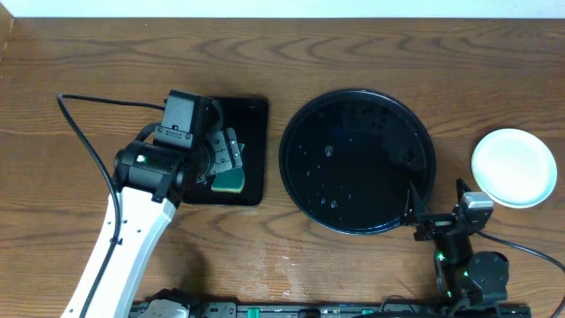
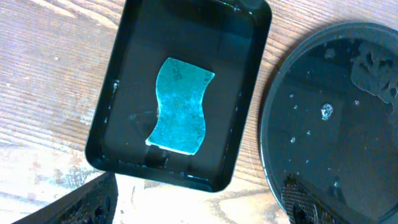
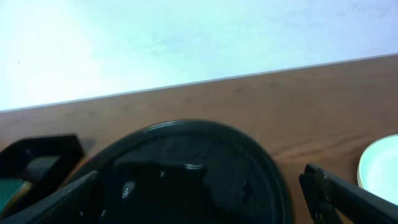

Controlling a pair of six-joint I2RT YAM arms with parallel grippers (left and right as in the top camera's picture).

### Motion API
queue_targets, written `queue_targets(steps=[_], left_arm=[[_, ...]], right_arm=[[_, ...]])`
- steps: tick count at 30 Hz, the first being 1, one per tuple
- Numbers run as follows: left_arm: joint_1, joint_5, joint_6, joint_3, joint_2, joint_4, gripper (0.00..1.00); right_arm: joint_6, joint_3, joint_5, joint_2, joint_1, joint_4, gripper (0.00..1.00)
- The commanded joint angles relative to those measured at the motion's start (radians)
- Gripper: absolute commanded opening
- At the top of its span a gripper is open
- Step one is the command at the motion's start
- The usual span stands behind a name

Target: Clean dirty plates on tray and stack at the side

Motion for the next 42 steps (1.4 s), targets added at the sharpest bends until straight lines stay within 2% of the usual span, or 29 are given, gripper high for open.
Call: queue_targets(steps=[1,5,10,26,28,36,39,42], left_arm=[[0.003,-0.005,0.010,0.019,0.000,-0.003,0.85],[0.003,-0.005,0.010,0.019,0.000,-0.003,0.85],[0.003,-0.005,0.010,0.019,0.000,-0.003,0.85],[0.003,-0.005,0.010,0.019,0.000,-0.003,0.85],[0.002,-0.037,0.040,0.017,-0.003,-0.006,0.85],[0.041,-0.167,0.066,-0.045,-0.218,0.029,0.85],[0.093,-0.156,0.089,-0.110,-0.337,0.134,0.85],[0.163,-0.067,0.208,-0.229,-0.482,0.299,0.85]], right_arm=[[0.018,-0.063,0.015,-0.013,-0.019,0.083,0.99],[0.017,-0.087,0.023,-0.013,-0.019,0.131,0.99],[0.017,-0.087,0.023,-0.012,-0.019,0.085,0.99],[0.017,-0.087,0.023,-0.010,-0.019,0.087,0.99],[0.017,-0.087,0.023,-0.010,-0.019,0.087,0.99],[0.017,-0.087,0.023,-0.010,-0.019,0.087,0.99],[0.017,-0.087,0.023,-0.010,-0.019,0.087,0.99],[0.017,-0.087,0.023,-0.010,-0.019,0.087,0.99]])
